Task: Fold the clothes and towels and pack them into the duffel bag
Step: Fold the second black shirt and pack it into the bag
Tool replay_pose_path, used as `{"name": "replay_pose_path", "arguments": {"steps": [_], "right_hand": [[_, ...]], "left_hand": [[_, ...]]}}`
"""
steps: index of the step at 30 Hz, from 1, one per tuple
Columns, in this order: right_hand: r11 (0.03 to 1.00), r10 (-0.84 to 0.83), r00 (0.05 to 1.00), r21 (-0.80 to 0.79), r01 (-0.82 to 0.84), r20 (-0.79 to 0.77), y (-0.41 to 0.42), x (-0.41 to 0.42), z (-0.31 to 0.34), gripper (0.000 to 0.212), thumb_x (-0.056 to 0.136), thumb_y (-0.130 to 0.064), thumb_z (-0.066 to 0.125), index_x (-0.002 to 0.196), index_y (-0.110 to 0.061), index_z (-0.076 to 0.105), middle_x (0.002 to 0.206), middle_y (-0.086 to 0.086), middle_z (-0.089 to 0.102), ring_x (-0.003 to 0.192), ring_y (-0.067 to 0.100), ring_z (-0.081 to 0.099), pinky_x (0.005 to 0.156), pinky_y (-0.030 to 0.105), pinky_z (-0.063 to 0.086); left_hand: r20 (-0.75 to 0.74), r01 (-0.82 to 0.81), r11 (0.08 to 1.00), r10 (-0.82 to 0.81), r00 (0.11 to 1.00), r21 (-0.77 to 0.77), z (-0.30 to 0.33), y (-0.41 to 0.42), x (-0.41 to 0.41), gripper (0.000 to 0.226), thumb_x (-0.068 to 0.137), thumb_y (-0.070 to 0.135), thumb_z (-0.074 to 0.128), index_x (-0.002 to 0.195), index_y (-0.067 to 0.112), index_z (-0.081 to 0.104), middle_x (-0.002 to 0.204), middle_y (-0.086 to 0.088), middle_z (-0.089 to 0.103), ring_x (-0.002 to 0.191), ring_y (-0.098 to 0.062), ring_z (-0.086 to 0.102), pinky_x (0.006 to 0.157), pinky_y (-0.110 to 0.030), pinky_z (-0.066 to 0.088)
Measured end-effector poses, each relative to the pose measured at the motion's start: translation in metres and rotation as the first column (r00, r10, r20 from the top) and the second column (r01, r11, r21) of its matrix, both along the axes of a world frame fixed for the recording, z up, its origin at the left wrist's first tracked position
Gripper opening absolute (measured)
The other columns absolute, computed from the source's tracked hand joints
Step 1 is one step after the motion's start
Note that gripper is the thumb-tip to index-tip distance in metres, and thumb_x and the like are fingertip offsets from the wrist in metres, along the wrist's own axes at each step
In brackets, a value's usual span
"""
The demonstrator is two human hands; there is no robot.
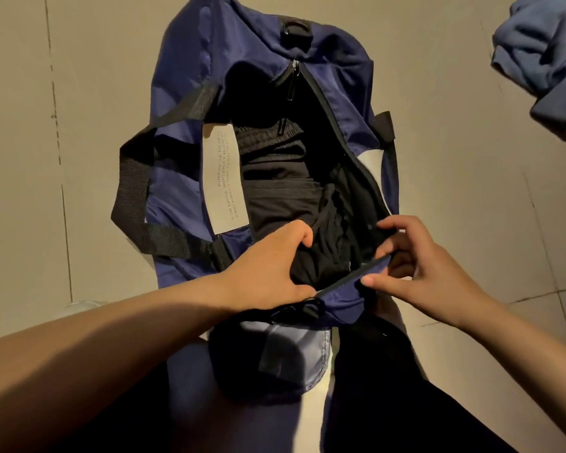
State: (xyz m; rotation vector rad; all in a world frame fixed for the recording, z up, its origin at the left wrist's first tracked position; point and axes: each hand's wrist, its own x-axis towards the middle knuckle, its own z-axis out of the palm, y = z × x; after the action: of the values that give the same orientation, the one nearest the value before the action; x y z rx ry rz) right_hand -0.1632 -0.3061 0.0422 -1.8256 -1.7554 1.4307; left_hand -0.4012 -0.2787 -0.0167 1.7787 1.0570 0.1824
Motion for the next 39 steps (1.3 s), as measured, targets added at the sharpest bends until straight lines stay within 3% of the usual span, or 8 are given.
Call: {"name": "replay_pose_path", "arguments": {"steps": [4,9,14,18,21,23,31,39], "right_hand": [[0.993,0.084,0.993,0.08,-0.09,0.08,-0.003,-0.001,0.0,0.077,0.07,-0.022,0.083,0.113,-0.059,0.031,0.093,-0.014,0.057,0.074,0.013,0.065,0.076,0.037,0.054],[0.989,0.095,0.988,0.097,-0.107,0.125,-0.002,0.004,0.004,0.073,0.073,-0.02,0.081,0.114,-0.054,0.031,0.097,-0.013,0.056,0.075,0.008,0.064,0.074,0.031,0.053],[0.983,0.155,0.972,0.075,-0.17,0.175,0.003,0.0,0.007,0.071,0.074,-0.025,0.08,0.113,-0.058,0.031,0.098,-0.018,0.054,0.076,0.005,0.062,0.074,0.029,0.053],[0.973,0.199,0.949,0.065,-0.221,0.244,0.007,-0.003,0.007,0.067,0.08,-0.032,0.072,0.134,-0.043,0.034,0.097,-0.018,0.055,0.076,0.004,0.06,0.07,0.021,0.048],[0.985,0.112,0.96,0.095,-0.141,0.258,0.009,-0.007,0.005,0.071,0.086,-0.032,0.063,0.147,-0.035,0.027,0.092,-0.019,0.057,0.075,0.002,0.059,0.066,0.012,0.043],[0.99,0.006,0.958,0.133,-0.046,0.286,0.01,-0.011,0.007,0.076,0.086,-0.03,0.064,0.151,-0.029,0.023,0.087,-0.017,0.059,0.075,-0.001,0.056,0.065,0.009,0.041],[0.984,-0.06,0.939,0.18,-0.002,0.339,0.016,-0.015,0.042,0.087,0.08,-0.037,0.064,0.152,-0.029,0.017,0.083,-0.015,0.06,0.077,-0.006,0.054,0.065,0.007,0.04],[0.976,0.143,0.91,0.097,-0.195,0.389,-0.005,-0.001,0.024,0.088,0.084,-0.035,0.066,0.152,-0.035,0.009,0.099,-0.018,0.05,0.078,0.004,0.054,0.065,0.01,0.037]], "left_hand": [[-0.112,0.12,0.983,-0.105,0.988,0.138,-0.008,-0.001,0.008,0.046,0.077,0.036,0.077,0.096,0.017,0.039,0.138,0.0,0.042,0.146,-0.019,0.015,0.116,-0.03,0.017],[-0.091,0.169,0.946,-0.149,0.985,0.278,-0.011,-0.002,0.006,0.027,0.092,0.031,0.063,0.102,0.006,0.058,0.146,-0.006,0.042,0.143,-0.026,0.024,0.112,-0.008,-0.009],[-0.105,0.347,0.934,-0.338,0.935,0.088,-0.002,0.009,-0.011,0.029,0.095,0.043,0.052,0.092,0.014,0.051,0.144,0.004,0.046,0.147,-0.019,0.014,0.116,-0.017,0.003],[-0.121,0.198,0.954,-0.174,0.977,0.226,0.003,0.024,0.01,0.051,0.09,0.056,0.03,0.104,0.017,0.06,0.123,-0.005,0.06,0.122,-0.024,0.048,0.108,-0.038,0.031],[-0.388,0.429,0.892,-0.349,0.853,0.141,-0.005,0.039,0.021,0.071,0.093,0.061,0.039,0.153,0.029,0.016,0.162,0.004,0.008,0.149,-0.02,0.0,0.117,-0.056,0.002],[-0.518,0.484,0.874,-0.398,0.757,0.036,-0.014,0.039,0.029,0.083,0.089,0.072,0.03,0.15,0.038,-0.014,0.159,0.011,-0.021,0.145,-0.018,-0.024,0.111,-0.064,-0.012],[-0.667,0.325,0.944,-0.21,0.715,0.05,-0.022,0.045,0.067,0.114,0.071,0.085,0.048,0.149,0.036,-0.02,0.157,0.004,-0.028,0.143,-0.031,-0.028,0.1,-0.076,-0.01],[-0.343,0.133,0.961,-0.043,0.938,0.243,-0.024,0.025,0.03,0.109,0.069,0.085,0.037,0.154,0.029,0.0,0.162,0.007,-0.006,0.148,-0.016,-0.01,0.114,-0.061,-0.007]]}}
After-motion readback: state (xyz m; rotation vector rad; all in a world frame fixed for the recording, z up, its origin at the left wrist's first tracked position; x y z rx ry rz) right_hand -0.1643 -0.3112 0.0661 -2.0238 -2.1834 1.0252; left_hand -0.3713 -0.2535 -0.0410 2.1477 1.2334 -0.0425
